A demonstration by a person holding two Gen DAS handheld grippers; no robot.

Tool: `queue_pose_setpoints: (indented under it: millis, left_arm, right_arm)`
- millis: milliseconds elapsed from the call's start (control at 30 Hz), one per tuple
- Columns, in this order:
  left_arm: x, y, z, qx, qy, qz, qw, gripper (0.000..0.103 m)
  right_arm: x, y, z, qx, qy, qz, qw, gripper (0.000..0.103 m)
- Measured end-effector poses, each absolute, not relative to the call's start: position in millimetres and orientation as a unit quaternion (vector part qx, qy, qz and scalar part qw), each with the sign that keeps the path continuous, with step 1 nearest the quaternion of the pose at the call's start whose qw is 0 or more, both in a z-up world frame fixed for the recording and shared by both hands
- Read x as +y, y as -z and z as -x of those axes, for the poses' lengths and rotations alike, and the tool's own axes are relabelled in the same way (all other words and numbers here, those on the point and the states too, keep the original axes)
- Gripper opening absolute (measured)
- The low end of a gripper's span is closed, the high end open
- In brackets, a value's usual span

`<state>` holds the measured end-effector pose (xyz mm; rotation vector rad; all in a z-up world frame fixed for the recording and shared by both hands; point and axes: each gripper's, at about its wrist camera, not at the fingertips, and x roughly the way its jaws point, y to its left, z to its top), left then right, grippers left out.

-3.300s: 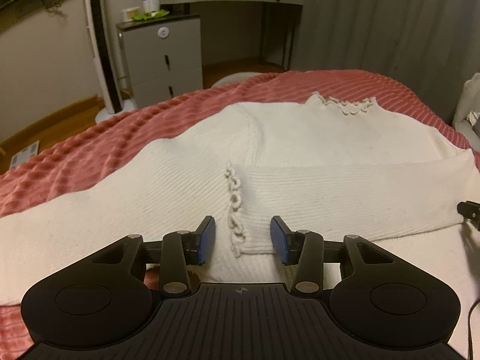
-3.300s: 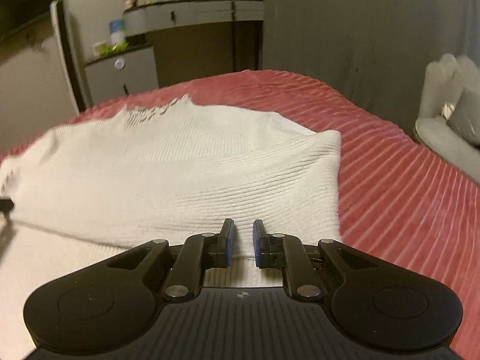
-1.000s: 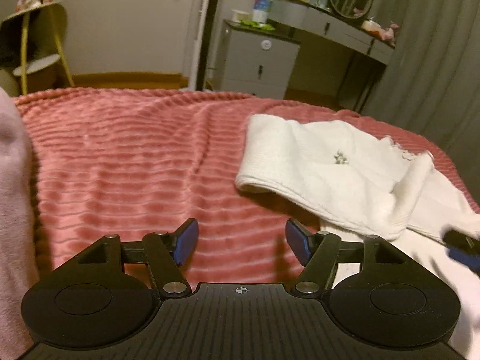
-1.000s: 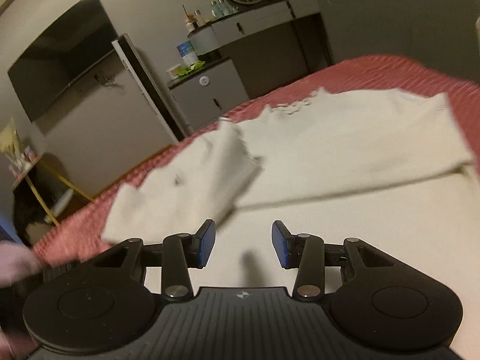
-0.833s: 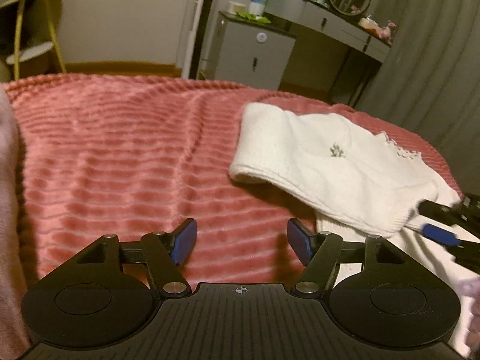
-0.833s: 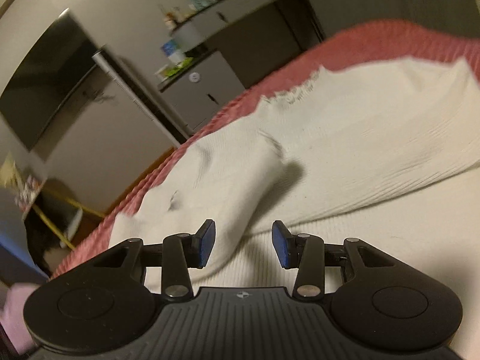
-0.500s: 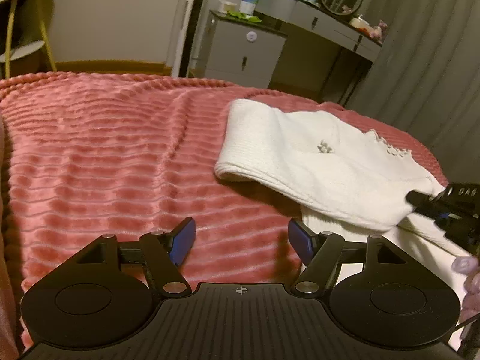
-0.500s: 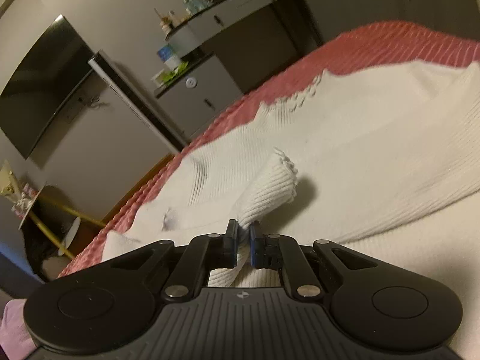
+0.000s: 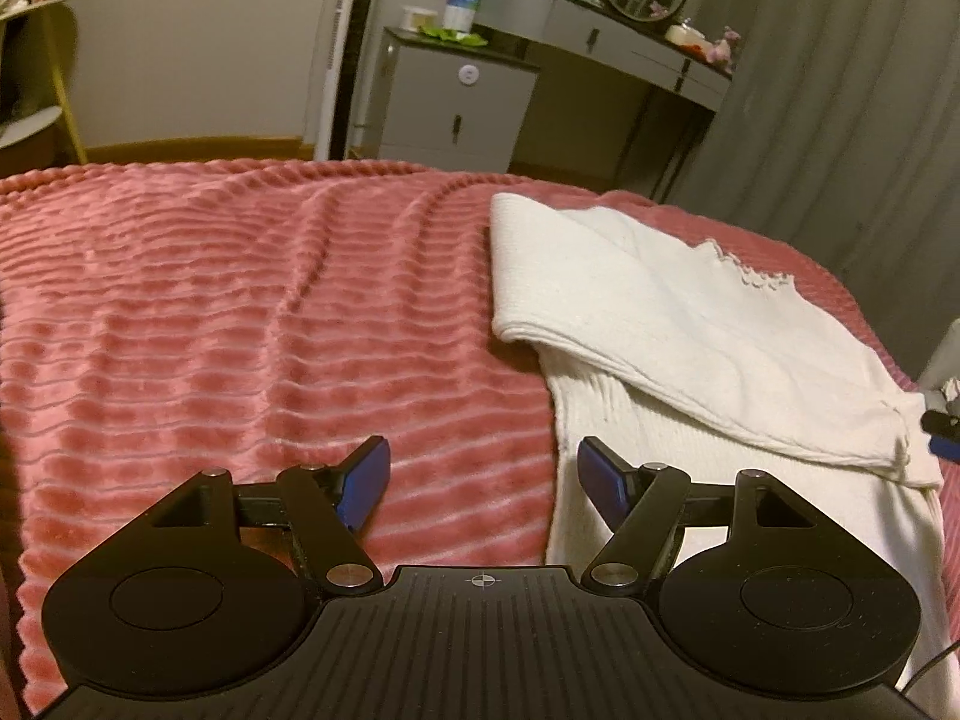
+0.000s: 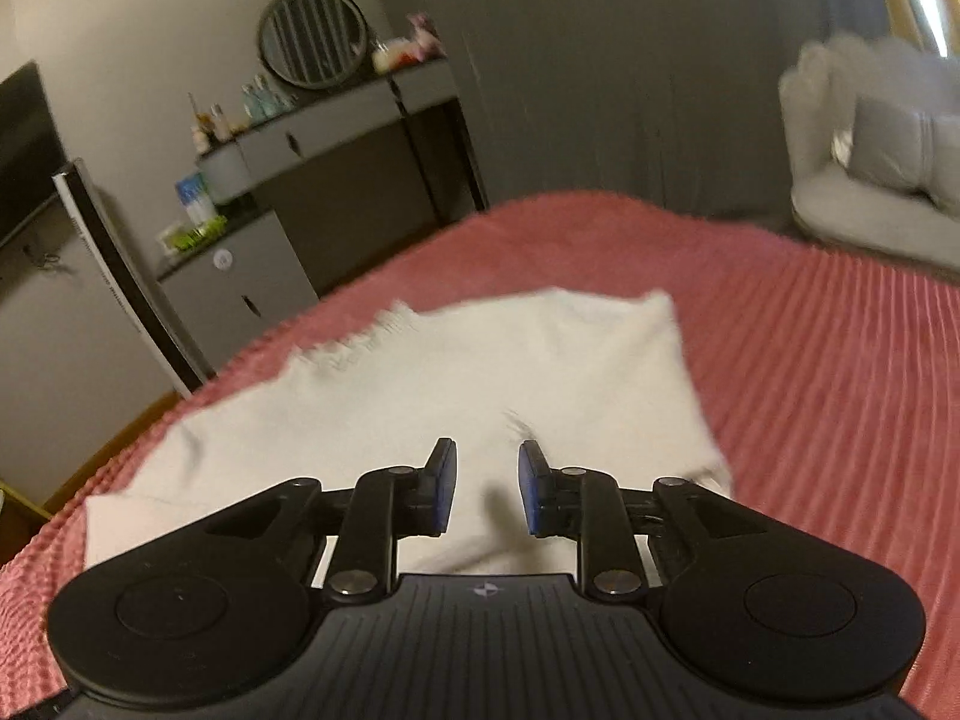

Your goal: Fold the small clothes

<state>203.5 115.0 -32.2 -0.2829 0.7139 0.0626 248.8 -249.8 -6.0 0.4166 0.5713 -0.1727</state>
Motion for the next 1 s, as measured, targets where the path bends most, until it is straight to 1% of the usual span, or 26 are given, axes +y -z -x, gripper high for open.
queue_pose_setpoints:
  millis: [33,100,200,233,300,333,367,433,533,700,767,933,1000]
  left_arm:
    - [113,33,-204,0.350,-0.030,0.133,0.927,0.075]
    - [108,34,-204,0.349,-0.029,0.121,0.929,0.077]
    - [101,36,-205,0.345,-0.029,0.102,0.933,0.078]
    - [100,36,-206,0.347,-0.028,0.099,0.932,0.078]
    - [97,36,-209,0.348,-0.027,0.096,0.932,0.079]
    - [95,35,-212,0.347,-0.028,0.094,0.933,0.079]
    - [93,34,-216,0.347,-0.027,0.090,0.933,0.079]
    - [91,28,-225,0.340,-0.030,0.083,0.936,0.079]
    - [87,23,-238,0.331,-0.038,0.075,0.940,0.079]
    - [70,23,-264,0.338,-0.039,0.055,0.939,0.079]
    - [62,24,-273,0.341,-0.044,0.045,0.938,0.079]
    - [48,31,-294,0.356,-0.050,0.018,0.933,0.079]
    - [48,32,-296,0.354,-0.056,0.011,0.934,0.079]
  right_arm:
    - [-256,12,-251,0.287,0.079,-0.215,0.930,0.022]
    - [-266,23,-257,0.300,0.067,-0.232,0.923,0.026]
    - [-269,37,-267,0.304,0.059,-0.229,0.923,0.037]
    - [-269,40,-271,0.303,0.051,-0.226,0.924,0.039]
    - [-269,47,-279,0.307,0.029,-0.234,0.922,0.039]
    - [-270,49,-281,0.309,0.017,-0.240,0.920,0.038]
    - [-268,50,-283,0.312,0.009,-0.240,0.919,0.030]
    - [-264,47,-286,0.313,-0.013,-0.219,0.924,0.008]
    - [-258,32,-285,0.298,-0.010,-0.165,0.940,0.007]
    - [-266,0,-269,0.216,0.063,-0.067,0.972,0.007]
    - [-278,2,-270,0.223,0.078,-0.053,0.970,0.007]
    - [-296,28,-277,0.269,0.078,-0.062,0.958,0.007]
    - [-296,32,-278,0.273,0.074,-0.062,0.957,0.007]
